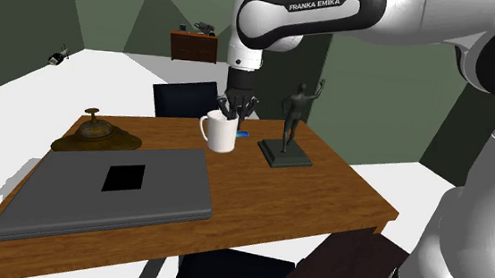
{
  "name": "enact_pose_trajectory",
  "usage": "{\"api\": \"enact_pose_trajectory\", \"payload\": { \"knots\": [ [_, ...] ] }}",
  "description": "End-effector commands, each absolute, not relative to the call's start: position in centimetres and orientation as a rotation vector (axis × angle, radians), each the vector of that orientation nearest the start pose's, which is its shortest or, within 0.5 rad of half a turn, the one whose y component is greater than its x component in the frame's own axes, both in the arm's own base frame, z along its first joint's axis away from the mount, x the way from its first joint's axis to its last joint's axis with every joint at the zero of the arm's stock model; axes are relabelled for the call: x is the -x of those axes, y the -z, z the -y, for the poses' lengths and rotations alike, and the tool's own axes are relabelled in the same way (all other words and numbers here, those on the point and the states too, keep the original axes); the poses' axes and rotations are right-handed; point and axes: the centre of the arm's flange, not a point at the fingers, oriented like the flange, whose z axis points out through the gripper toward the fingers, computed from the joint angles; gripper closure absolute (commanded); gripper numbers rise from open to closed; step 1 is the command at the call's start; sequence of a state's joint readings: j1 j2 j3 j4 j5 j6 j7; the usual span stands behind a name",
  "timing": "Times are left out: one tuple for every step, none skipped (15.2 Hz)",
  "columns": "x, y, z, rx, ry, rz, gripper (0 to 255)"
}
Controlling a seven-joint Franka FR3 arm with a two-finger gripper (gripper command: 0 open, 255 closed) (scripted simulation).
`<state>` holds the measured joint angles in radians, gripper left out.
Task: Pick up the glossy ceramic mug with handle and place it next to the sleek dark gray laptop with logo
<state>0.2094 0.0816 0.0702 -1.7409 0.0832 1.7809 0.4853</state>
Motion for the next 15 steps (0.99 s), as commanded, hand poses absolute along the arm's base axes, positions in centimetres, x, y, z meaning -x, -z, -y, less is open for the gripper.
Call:
{"api": "enact_pose_trajectory", "payload": {
  "knots": [
    [-56.0, -50.7, -17.0, 3.055, -0.108, -0.346, 255],
    [-56.0, -50.2, -17.0, 3.055, -0.108, -0.346, 255],
    [-56.0, -49.7, -17.0, 3.055, -0.108, -0.346, 255],
    [-56.0, -49.1, -17.0, 3.055, -0.108, -0.346, 255],
    [-56.0, -48.6, -17.0, 3.055, -0.108, -0.346, 255],
    [-56.0, -48.1, -17.0, 3.055, -0.108, -0.346, 255],
    [-56.0, -47.5, -17.0, 3.055, -0.108, -0.346, 255],
    [-56.0, -47.0, -17.0, 3.055, -0.108, -0.346, 255],
    [-56.0, -46.5, -17.0, 3.055, -0.108, -0.346, 255],
    [-56.0, -46.0, -17.0, 3.055, -0.108, -0.346, 255],
    [-56.0, -45.4, -17.0, 3.055, -0.108, -0.346, 255],
    [-56.0, -44.9, -17.0, 3.055, -0.108, -0.346, 255],
    [-56.0, -44.4, -17.0, 3.055, -0.108, -0.346, 255],
    [-56.0, -43.8, -17.0, 3.055, -0.108, -0.346, 255],
    [-56.0, -43.3, -17.0, 3.055, -0.108, -0.346, 255]
  ]
}}
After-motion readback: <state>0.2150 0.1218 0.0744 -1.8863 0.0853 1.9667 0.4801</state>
